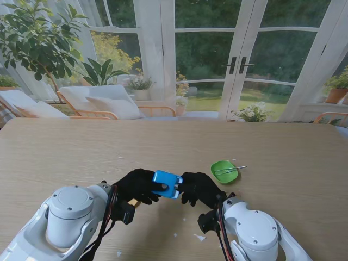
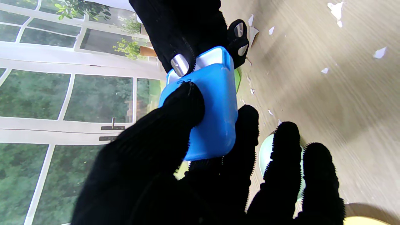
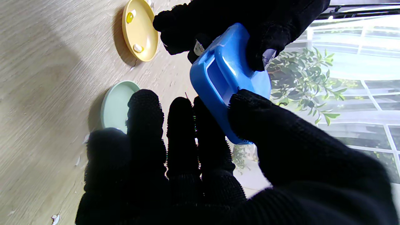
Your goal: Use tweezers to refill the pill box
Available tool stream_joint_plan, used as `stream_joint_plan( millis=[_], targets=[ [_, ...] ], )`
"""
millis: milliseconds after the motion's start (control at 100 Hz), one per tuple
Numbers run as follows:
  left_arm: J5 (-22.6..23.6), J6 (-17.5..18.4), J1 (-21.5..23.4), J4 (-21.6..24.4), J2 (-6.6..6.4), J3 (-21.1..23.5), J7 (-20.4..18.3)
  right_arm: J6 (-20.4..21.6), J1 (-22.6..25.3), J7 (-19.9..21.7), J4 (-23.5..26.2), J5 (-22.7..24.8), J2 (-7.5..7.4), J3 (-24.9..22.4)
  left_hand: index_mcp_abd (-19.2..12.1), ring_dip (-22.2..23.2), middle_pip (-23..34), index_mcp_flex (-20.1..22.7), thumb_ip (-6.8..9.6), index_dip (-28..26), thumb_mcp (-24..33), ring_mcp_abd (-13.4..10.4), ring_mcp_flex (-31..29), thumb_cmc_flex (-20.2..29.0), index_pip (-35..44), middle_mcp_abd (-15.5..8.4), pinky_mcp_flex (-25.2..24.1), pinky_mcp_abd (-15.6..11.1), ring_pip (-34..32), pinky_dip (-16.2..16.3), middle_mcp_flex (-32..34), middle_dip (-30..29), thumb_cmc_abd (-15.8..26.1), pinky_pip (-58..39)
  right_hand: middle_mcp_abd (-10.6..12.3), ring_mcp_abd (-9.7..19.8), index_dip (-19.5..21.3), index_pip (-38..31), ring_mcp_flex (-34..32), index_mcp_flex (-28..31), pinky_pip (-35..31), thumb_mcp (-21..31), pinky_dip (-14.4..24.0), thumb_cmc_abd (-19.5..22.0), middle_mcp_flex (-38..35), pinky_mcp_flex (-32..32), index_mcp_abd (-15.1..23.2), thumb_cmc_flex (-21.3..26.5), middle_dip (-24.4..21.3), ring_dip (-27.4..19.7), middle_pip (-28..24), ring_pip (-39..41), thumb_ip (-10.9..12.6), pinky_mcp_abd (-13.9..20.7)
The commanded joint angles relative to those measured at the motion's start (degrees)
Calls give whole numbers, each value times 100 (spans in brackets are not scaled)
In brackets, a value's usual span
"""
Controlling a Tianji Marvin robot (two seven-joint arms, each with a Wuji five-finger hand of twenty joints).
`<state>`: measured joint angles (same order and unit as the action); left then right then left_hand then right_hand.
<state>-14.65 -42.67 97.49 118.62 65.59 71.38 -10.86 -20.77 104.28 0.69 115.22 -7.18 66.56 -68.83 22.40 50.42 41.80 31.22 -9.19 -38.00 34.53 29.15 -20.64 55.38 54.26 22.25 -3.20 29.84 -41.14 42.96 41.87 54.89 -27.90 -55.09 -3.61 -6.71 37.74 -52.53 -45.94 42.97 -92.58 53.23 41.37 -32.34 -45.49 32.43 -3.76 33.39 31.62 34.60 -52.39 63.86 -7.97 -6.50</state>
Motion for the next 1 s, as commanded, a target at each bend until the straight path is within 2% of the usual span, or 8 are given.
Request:
stream_joint_plan(
  millis=[0, 240, 420, 550, 590, 650, 840, 990],
  targets=[
    [2, -49, 16, 27, 35, -8, -15, -6, 25, 89, 15, 4, 35, 18, -87, 86, 118, 65, 78, -314, 146, 10, 18, 342, 830, -191, -47, -78, -152, 124, 182, 181, 131, -79, 65, -43, 340, -769, -175, 172, -271, 327, -82, 348, -1, 121, 646, 459, 51, 16, -200, 114, 303, 319],
    [-77, -94, 67, 69, 93, 55, 152, -67, 31, 8, 17, 53, 56, -20, 198, -234, -956, 1148, 259, 789, -726, 248, -294, 1528, -834, 216, 45, 84, 169, 61, 737, -612, 815, 6, 78, -44, 350, -761, -174, 169, -282, 327, -95, 350, 2, 120, 655, 451, 44, 12, -209, 118, 309, 321],
    [-40, -118, 58, 88, 81, 78, 129, -72, 38, -17, 25, 48, 62, -25, 120, 0, -494, 975, 337, 13, -997, 325, -462, 1707, -292, 208, 182, 150, -163, 105, 839, -198, 913, -186, 96, -77, 254, -679, -126, 180, -277, 333, -108, 326, 20, 93, 659, 428, 8, -6, -175, 78, 318, 318],
    [-135, -157, 60, 105, 127, 81, 226, 47, 46, 36, -5, 38, 44, -30, 154, 113, -269, 890, 338, -288, -1043, 372, -520, 1732, -54, 194, 210, 187, -321, 112, 866, -50, 927, -332, 60, -206, -515, -226, 166, -61, -69, 398, -159, 124, 367, -144, 430, -324, -178, -129, 133, -302, 324, 254],
    [-215, -201, 60, 116, 161, 84, 306, 90, 53, 51, -12, 27, 39, -35, 163, 123, -241, 883, 335, -357, -1033, 386, -520, 1740, -10, 212, 210, 194, -331, 102, 874, -35, 933, -350, 22, -242, -719, 180, 336, -100, 78, 300, -166, 242, 541, -279, 285, -671, -265, -191, 301, -520, 376, 208],
    [-266, -235, 52, 118, 174, 86, 330, 166, 62, 51, -23, 74, 31, -33, 136, 143, -187, 847, 324, -481, -1036, 374, -525, 1734, 51, 185, 213, 188, -357, 88, 869, 13, 942, -395, -36, -288, -221, 1389, 587, 0, 342, -47, -91, 595, 816, -461, 73, -1127, -457, -262, 496, -857, 624, 148],
    [-245, -288, 19, 115, 198, 63, 396, 438, 120, 102, -34, 256, -8, -63, 155, 153, -177, 843, 319, -543, -1019, 381, -553, 1734, 55, 189, 230, 222, -377, 70, 885, 38, 927, -427, -108, -346, -590, 2848, 1529, -1328, 1447, -1094, -226, 591, 1802, -1212, -155, -1874, -939, -691, 1043, -2038, 484, -151],
    [-172, -343, -1, 125, 205, 49, 425, 874, 166, -137, -98, 1161, -36, 22, 180, 153, -191, 864, 316, -543, -999, 422, -576, 1728, 22, 217, 244, 256, -383, 53, 914, 25, 913, -445, 104, -254, -664, 3173, 2084, -2339, 2197, -1323, -297, 355, 2490, -1680, -13, -1943, -1071, -854, 1178, -2584, 436, -175]
  ],
)
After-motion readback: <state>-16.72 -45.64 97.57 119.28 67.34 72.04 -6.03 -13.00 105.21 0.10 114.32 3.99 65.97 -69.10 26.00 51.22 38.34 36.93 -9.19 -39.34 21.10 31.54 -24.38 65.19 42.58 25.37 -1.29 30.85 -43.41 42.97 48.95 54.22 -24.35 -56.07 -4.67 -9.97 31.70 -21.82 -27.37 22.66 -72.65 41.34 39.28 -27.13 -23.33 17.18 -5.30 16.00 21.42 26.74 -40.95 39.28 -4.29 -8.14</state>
